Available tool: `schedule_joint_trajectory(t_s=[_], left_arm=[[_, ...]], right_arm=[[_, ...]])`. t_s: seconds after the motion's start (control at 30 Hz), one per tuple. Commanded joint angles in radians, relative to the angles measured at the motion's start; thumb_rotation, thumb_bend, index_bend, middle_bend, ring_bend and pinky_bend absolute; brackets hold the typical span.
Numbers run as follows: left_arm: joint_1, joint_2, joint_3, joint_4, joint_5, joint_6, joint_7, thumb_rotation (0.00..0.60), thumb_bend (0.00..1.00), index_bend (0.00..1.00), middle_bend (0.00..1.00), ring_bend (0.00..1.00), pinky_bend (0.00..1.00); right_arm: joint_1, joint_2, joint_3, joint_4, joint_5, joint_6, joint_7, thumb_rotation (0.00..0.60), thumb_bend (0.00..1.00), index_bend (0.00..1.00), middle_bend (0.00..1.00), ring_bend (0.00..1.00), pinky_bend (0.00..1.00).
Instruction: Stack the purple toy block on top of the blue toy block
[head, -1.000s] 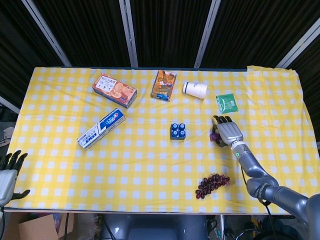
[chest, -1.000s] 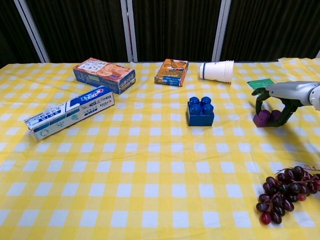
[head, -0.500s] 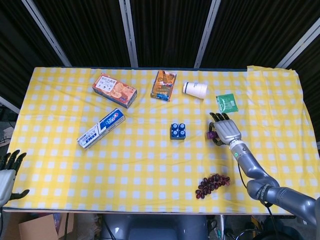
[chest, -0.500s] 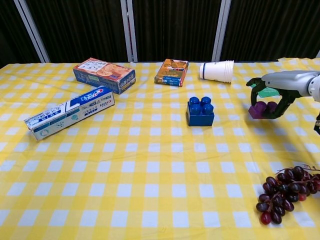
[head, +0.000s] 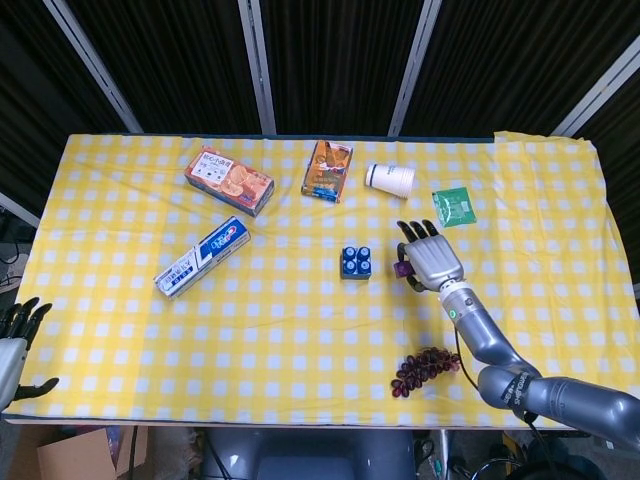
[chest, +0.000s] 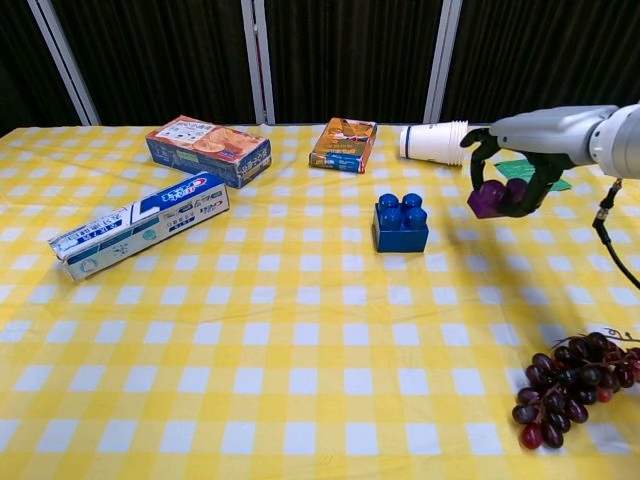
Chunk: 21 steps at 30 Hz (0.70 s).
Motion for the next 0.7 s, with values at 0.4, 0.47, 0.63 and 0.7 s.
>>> schedule_joint_trajectory(t_s=[0.4, 0.47, 0.63, 0.7], left_arm=[[-0.009, 0.023, 0.003, 0.033, 0.027, -0.034, -0.109, 0.600, 0.00, 0.08, 0.00, 0.00, 0.04], [-0.009, 0.025, 0.004, 0.037, 0.030, -0.036, -0.118, 0.600, 0.00, 0.08, 0.00, 0.00, 0.04], [-0.011, 0.026, 0.005, 0.045, 0.031, -0.046, -0.132, 0.600, 0.00, 0.08, 0.00, 0.00, 0.04], [-0.014, 0.026, 0.005, 0.049, 0.029, -0.052, -0.135, 0.600, 0.00, 0.08, 0.00, 0.00, 0.04]], right_arm=[[0.197, -0.084, 0.004, -0.127, 0.355, 0.176, -0.311, 0.600, 0.43, 0.49, 0.00, 0.02, 0.00], [0.213, -0.101, 0.006, -0.119, 0.374, 0.182, -0.323, 0.600, 0.43, 0.49, 0.00, 0.02, 0.00], [0.247, -0.140, 0.006, -0.088, 0.414, 0.180, -0.344, 0.600, 0.43, 0.49, 0.00, 0.02, 0.00], [0.261, -0.157, 0.007, -0.070, 0.427, 0.175, -0.350, 0.600, 0.43, 0.49, 0.00, 0.02, 0.00]])
